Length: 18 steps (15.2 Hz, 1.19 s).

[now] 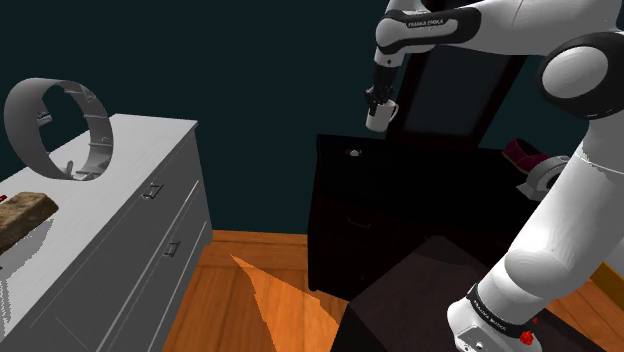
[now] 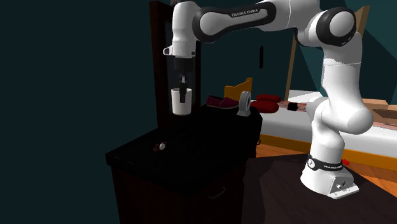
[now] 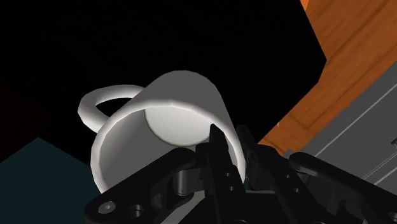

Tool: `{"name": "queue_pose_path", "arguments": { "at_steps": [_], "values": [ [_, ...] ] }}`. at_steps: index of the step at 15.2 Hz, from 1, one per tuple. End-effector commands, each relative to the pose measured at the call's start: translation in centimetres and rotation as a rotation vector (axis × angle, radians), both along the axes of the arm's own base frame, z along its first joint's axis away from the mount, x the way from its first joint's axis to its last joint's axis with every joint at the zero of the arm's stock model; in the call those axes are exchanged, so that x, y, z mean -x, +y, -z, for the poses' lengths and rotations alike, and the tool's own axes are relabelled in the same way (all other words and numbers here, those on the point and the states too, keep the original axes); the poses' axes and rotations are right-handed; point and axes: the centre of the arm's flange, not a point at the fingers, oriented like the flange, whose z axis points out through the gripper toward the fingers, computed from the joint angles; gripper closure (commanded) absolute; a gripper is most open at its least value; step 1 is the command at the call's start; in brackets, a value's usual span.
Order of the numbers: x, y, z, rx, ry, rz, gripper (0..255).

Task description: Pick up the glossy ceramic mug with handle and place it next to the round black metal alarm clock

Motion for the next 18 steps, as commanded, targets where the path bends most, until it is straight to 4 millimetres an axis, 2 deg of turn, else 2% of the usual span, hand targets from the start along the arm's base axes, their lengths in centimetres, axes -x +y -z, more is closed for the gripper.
{"name": "queue_pose_path", "arguments": {
  "at_steps": [1,12,18],
  "values": [
    [0.0,-0.1,-1.1,0.000,0.000,0.000,255],
    [0.0,-0.1,-6.8,0.000,0.000,0.000,255],
    [4.5,-6.6,-6.8,0.000,0.000,0.000,255]
  ]
}}
